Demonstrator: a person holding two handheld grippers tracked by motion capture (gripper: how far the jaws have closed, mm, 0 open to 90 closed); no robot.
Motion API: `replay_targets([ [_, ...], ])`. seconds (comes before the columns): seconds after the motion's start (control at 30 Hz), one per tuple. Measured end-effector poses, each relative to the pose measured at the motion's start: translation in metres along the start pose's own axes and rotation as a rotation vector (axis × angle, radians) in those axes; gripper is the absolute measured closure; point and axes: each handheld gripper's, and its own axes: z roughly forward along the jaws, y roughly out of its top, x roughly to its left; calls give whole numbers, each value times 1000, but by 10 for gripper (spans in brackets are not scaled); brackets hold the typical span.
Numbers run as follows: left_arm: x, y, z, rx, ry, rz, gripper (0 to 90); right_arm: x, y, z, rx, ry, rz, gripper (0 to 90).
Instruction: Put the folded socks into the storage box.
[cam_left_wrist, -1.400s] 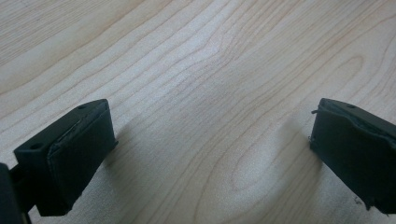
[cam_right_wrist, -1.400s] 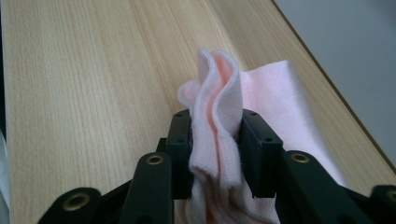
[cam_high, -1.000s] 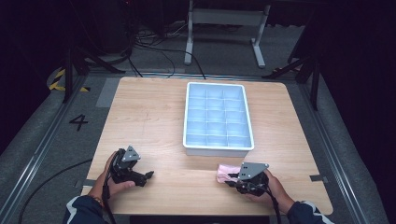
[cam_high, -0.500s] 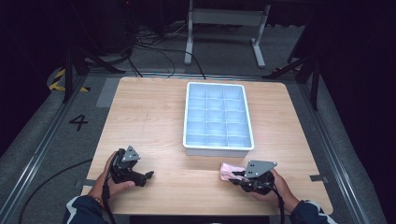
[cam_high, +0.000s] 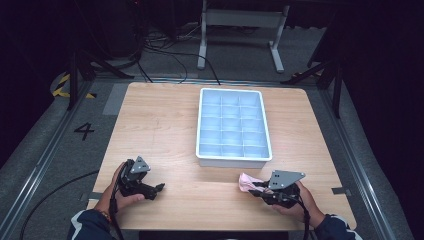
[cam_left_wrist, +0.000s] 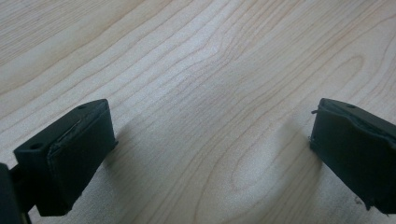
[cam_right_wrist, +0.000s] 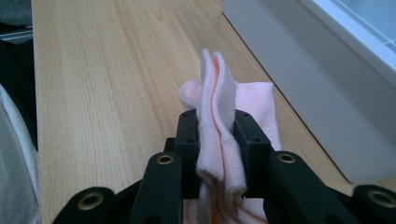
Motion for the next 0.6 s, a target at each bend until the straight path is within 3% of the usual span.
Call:
replay_targets([
  [0.6, 0, 0, 0, 0, 0, 0, 1, -4, 1, -25, -69, -8, 26, 743],
])
